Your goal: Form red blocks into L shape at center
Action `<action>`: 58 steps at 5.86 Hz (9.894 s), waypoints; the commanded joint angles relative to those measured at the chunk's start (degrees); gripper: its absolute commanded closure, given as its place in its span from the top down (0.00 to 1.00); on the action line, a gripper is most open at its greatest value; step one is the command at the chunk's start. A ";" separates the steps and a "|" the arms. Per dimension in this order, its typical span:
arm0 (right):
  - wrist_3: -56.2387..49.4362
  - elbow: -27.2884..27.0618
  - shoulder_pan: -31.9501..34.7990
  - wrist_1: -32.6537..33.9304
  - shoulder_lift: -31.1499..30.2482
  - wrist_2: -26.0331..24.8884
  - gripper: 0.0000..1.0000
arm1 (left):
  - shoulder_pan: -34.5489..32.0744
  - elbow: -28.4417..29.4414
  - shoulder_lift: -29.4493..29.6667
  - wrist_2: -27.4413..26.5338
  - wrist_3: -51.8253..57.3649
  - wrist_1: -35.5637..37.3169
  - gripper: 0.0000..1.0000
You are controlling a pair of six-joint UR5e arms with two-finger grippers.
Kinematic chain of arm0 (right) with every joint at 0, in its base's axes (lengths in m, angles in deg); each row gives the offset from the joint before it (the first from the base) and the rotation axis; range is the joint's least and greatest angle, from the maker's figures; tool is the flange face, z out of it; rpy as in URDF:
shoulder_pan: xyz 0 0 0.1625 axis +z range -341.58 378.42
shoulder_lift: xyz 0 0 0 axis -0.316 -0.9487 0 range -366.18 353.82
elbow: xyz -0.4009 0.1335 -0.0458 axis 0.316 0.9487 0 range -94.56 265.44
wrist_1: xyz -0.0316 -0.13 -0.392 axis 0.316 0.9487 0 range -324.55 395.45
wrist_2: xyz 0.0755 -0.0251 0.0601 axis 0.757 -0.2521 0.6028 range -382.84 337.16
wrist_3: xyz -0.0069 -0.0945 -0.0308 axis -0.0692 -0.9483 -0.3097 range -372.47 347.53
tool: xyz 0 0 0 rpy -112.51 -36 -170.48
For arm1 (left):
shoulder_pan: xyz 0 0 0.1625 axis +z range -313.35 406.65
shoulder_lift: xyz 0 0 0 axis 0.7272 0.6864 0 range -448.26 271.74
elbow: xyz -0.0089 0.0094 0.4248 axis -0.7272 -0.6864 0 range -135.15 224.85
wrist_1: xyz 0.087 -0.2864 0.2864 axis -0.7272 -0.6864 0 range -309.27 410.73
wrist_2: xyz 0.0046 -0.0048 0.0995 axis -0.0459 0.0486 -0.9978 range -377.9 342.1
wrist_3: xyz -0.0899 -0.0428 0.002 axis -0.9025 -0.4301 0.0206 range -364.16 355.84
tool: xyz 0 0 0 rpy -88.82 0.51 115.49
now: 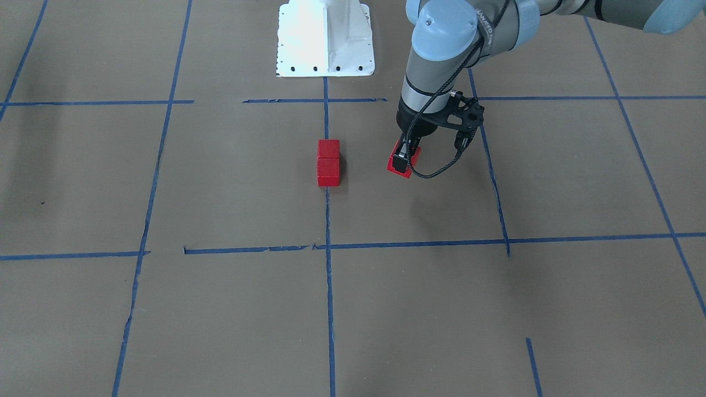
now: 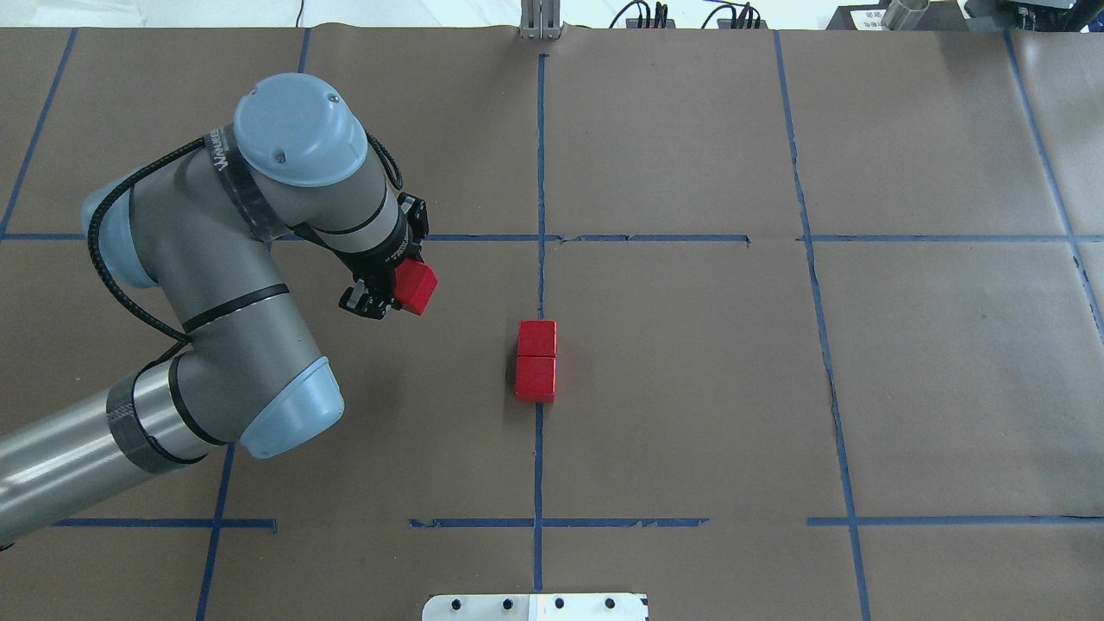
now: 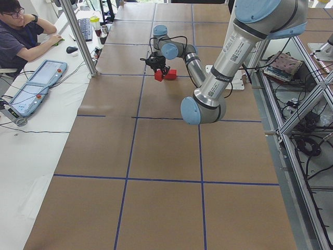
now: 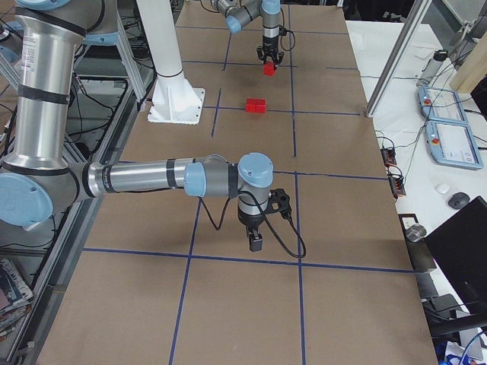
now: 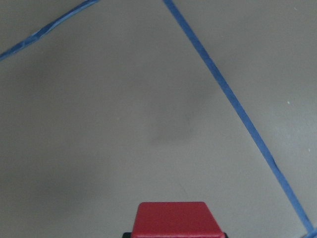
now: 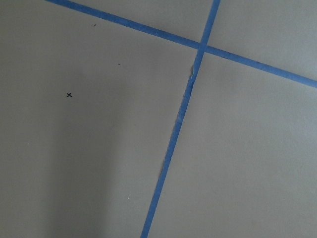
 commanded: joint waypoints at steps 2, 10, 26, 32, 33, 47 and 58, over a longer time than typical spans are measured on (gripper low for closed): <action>0.00 -0.10 0.00 0.00 -0.06 -0.09 1.00 | 4.02 8.38 5.72 -1.33 -15.07 -1.50 0.09; 0.00 0.43 0.00 0.00 -0.06 -0.18 1.00 | 8.97 18.25 10.12 -3.79 -18.85 -7.40 0.10; 0.00 0.26 0.00 0.00 -0.06 -0.26 1.00 | 8.97 19.49 9.69 -3.79 -17.10 -8.89 1.00; 0.09 0.17 0.00 0.00 -0.06 -0.18 1.00 | 1.96 -1.81 -1.50 3.23 10.14 -0.37 1.00; 0.18 0.26 0.00 0.00 -0.06 -0.09 1.00 | 0.63 -6.74 -7.04 3.24 23.29 -0.37 1.00; 0.18 0.52 0.00 0.00 -0.15 1.58 1.00 | -50.36 1.66 -42.53 20.83 140.32 -1.25 1.00; 1.85 1.66 -0.09 0.00 -0.06 1.67 1.00 | -49.92 2.61 -43.40 21.17 140.85 -0.54 1.00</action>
